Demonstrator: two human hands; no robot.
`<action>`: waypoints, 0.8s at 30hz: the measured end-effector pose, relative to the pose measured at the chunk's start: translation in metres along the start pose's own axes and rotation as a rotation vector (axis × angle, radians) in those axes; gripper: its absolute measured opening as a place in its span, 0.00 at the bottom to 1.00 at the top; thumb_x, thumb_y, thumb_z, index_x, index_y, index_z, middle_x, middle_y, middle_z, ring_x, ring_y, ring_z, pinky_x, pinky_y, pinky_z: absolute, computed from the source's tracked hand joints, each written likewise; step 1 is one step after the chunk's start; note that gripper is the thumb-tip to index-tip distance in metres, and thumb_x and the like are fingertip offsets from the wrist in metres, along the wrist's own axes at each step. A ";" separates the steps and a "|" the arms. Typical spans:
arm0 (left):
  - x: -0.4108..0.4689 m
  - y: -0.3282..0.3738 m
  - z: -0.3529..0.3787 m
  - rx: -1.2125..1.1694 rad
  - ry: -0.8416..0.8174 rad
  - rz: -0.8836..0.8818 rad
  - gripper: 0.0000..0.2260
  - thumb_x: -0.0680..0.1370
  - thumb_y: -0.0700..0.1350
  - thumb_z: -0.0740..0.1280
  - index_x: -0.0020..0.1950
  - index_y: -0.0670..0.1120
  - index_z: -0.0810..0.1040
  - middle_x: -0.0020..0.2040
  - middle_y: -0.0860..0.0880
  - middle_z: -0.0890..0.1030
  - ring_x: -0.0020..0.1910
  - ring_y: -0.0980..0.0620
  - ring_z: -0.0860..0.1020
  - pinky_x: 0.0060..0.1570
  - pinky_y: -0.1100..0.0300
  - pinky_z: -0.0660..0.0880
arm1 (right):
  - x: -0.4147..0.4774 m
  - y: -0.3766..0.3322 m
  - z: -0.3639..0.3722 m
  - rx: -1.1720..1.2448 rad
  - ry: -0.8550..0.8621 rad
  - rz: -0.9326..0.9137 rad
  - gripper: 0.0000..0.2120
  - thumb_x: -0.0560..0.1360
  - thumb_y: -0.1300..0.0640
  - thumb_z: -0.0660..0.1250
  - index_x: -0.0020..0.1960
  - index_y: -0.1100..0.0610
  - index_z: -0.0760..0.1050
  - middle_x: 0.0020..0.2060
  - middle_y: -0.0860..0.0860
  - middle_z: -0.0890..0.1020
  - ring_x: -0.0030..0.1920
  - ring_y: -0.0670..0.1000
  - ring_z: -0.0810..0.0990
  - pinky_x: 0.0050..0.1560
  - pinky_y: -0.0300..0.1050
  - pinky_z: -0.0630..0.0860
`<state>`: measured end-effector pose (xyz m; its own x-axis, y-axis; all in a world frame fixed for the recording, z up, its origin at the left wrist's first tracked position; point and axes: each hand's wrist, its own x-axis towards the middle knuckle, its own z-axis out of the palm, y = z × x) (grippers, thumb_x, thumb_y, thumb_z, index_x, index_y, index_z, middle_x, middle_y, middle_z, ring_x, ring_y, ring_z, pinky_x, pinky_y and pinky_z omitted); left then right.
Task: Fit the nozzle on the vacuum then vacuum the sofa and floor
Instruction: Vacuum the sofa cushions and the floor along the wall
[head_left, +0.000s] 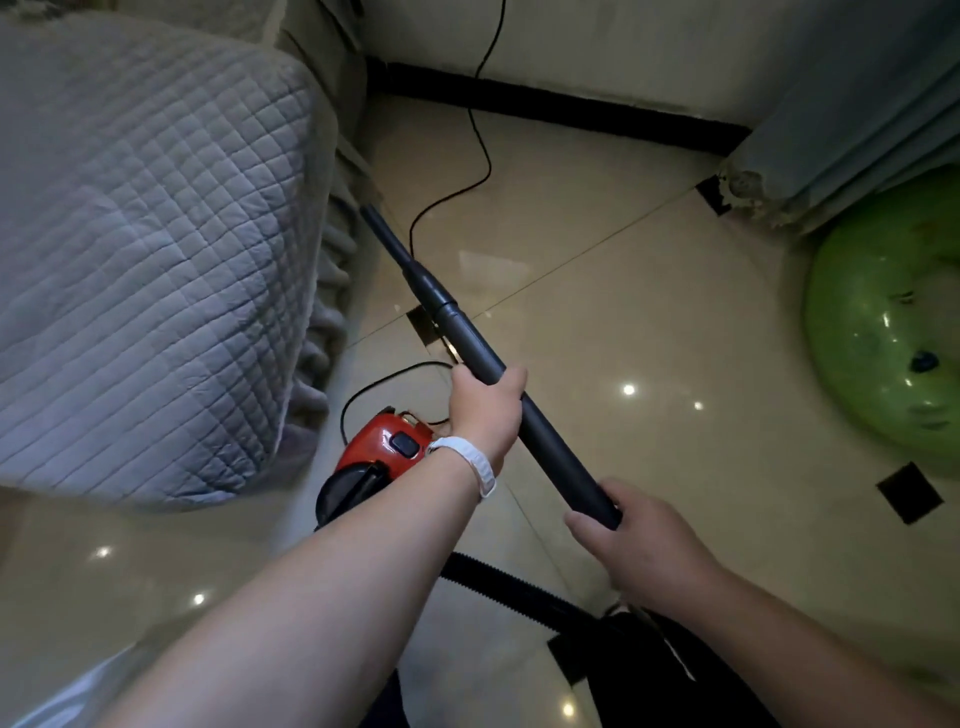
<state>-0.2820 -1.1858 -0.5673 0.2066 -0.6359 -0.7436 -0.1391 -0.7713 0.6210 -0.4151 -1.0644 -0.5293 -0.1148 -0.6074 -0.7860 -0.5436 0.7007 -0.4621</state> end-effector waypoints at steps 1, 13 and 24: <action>0.001 0.002 0.017 0.001 0.011 -0.008 0.14 0.78 0.50 0.68 0.59 0.45 0.71 0.45 0.50 0.76 0.40 0.54 0.76 0.33 0.60 0.68 | 0.007 0.009 -0.011 0.005 -0.006 -0.007 0.08 0.75 0.46 0.69 0.46 0.49 0.76 0.31 0.49 0.77 0.30 0.50 0.76 0.33 0.43 0.71; 0.029 -0.001 0.132 -0.052 0.026 -0.108 0.17 0.76 0.52 0.69 0.59 0.47 0.69 0.52 0.45 0.79 0.51 0.44 0.81 0.56 0.44 0.80 | 0.074 0.075 -0.113 -0.125 -0.078 -0.067 0.09 0.76 0.44 0.68 0.48 0.48 0.76 0.32 0.49 0.79 0.30 0.47 0.77 0.31 0.41 0.70; 0.110 -0.069 0.171 -0.043 -0.007 -0.091 0.17 0.78 0.52 0.68 0.62 0.48 0.68 0.53 0.46 0.78 0.52 0.44 0.80 0.59 0.45 0.79 | 0.148 0.125 -0.071 -0.081 -0.035 -0.051 0.09 0.76 0.45 0.69 0.47 0.49 0.76 0.34 0.52 0.81 0.34 0.53 0.81 0.36 0.46 0.75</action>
<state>-0.4151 -1.2069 -0.7340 0.2100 -0.5638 -0.7987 -0.0782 -0.8240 0.5611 -0.5592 -1.0931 -0.6744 -0.0573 -0.6269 -0.7770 -0.6139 0.6358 -0.4678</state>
